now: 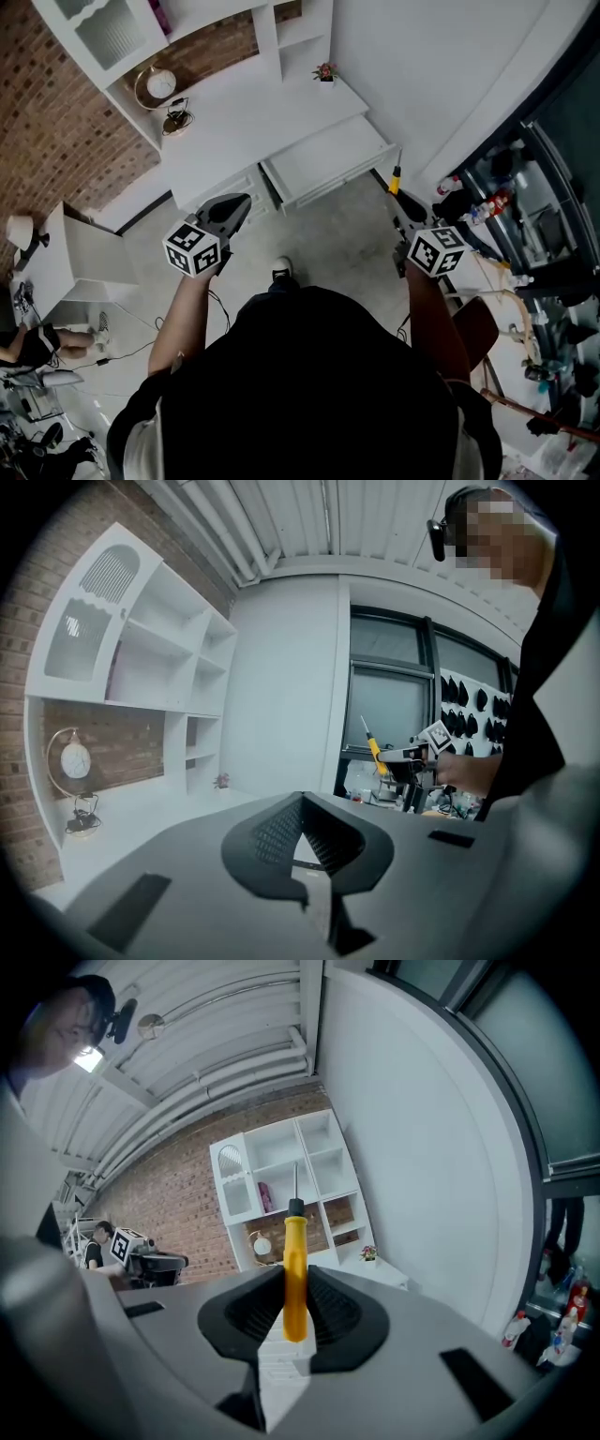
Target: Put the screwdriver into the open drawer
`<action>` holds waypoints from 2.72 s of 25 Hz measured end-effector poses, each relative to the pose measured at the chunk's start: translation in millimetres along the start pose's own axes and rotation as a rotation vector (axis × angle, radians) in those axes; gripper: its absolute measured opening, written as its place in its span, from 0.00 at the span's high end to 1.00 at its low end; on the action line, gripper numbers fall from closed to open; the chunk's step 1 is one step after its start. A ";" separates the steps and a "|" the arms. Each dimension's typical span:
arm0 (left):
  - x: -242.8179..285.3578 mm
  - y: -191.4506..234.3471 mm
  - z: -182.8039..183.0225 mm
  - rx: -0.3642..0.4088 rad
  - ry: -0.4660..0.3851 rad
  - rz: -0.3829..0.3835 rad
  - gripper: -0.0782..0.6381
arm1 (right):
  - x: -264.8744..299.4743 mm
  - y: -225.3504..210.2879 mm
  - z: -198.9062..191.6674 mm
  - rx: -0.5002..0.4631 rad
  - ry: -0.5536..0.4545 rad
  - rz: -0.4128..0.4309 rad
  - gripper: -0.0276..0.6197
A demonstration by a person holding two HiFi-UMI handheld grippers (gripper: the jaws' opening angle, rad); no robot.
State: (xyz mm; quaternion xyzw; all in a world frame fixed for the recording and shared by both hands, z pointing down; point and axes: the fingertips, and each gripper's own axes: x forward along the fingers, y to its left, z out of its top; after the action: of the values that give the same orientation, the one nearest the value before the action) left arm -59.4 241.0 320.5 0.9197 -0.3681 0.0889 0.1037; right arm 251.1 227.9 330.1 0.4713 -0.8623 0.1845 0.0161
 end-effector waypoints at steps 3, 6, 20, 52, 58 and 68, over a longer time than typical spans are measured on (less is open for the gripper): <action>2.8 3.0 2.7 0.002 -0.007 -0.002 0.87 | 1.4 -1.5 0.7 -0.001 0.001 -0.003 0.83; 6.8 7.4 3.1 0.004 -0.007 -0.005 0.87 | 4.5 -3.2 0.0 -0.002 0.007 -0.006 0.83; 17.3 55.1 -7.9 -0.028 0.014 -0.008 0.87 | 49.9 1.1 3.0 0.016 0.003 0.024 0.83; 105.5 186.3 -1.5 -0.040 0.061 -0.092 0.87 | 161.1 -42.5 7.3 0.027 0.071 -0.101 0.83; 125.0 194.6 6.9 -0.033 0.059 -0.130 0.87 | 162.9 -51.7 18.4 -0.015 0.069 -0.144 0.83; 145.4 228.1 16.1 -0.024 0.056 -0.162 0.87 | 182.6 -59.9 25.0 -0.059 0.078 -0.199 0.83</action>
State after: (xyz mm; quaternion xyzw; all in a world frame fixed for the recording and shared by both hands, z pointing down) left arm -112.9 -20.3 368.5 0.9423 -0.2905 0.1013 0.1320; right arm 202.5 43.0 361.8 0.5464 -0.8150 0.1750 0.0818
